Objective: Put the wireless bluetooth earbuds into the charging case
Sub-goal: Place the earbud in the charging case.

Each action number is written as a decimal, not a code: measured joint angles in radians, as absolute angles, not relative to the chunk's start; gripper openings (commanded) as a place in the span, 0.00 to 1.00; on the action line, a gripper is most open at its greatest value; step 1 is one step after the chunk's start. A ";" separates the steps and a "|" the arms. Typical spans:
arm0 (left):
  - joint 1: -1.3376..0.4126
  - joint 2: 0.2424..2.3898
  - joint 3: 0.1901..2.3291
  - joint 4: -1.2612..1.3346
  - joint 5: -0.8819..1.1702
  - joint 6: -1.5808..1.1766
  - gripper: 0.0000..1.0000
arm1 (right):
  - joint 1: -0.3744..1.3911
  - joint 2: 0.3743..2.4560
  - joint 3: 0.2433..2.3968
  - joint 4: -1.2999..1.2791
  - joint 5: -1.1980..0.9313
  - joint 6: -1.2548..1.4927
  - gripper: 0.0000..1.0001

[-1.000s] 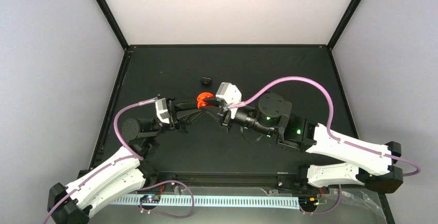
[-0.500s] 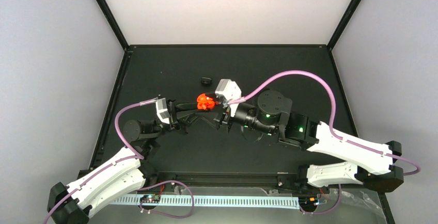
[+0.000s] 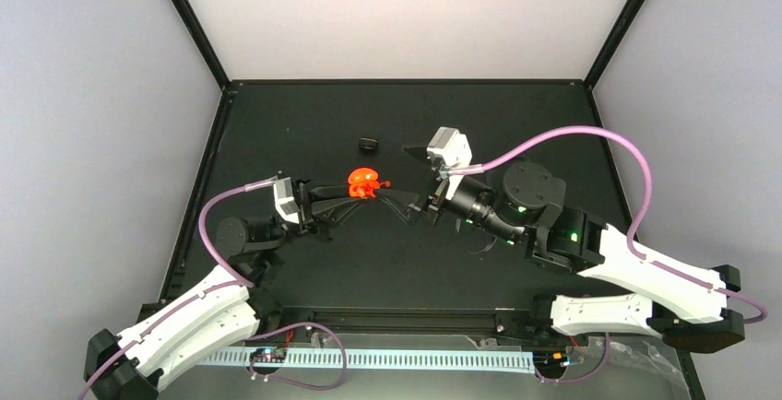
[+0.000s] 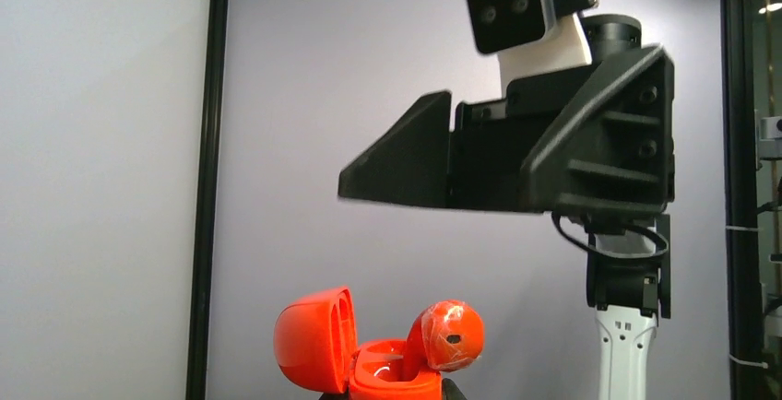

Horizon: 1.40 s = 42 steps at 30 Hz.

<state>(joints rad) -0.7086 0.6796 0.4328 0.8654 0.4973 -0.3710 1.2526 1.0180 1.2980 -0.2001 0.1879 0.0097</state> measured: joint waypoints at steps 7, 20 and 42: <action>-0.709 0.673 0.433 0.867 0.497 -0.371 0.01 | 1.250 1.040 1.254 -0.245 0.204 0.022 0.84; -0.709 0.662 0.433 0.865 0.500 -0.371 0.02 | 1.243 1.068 1.252 -0.255 0.215 0.033 0.84; -0.714 0.661 0.433 0.862 0.502 -0.371 0.02 | 1.228 1.071 1.252 -0.225 0.175 0.044 0.85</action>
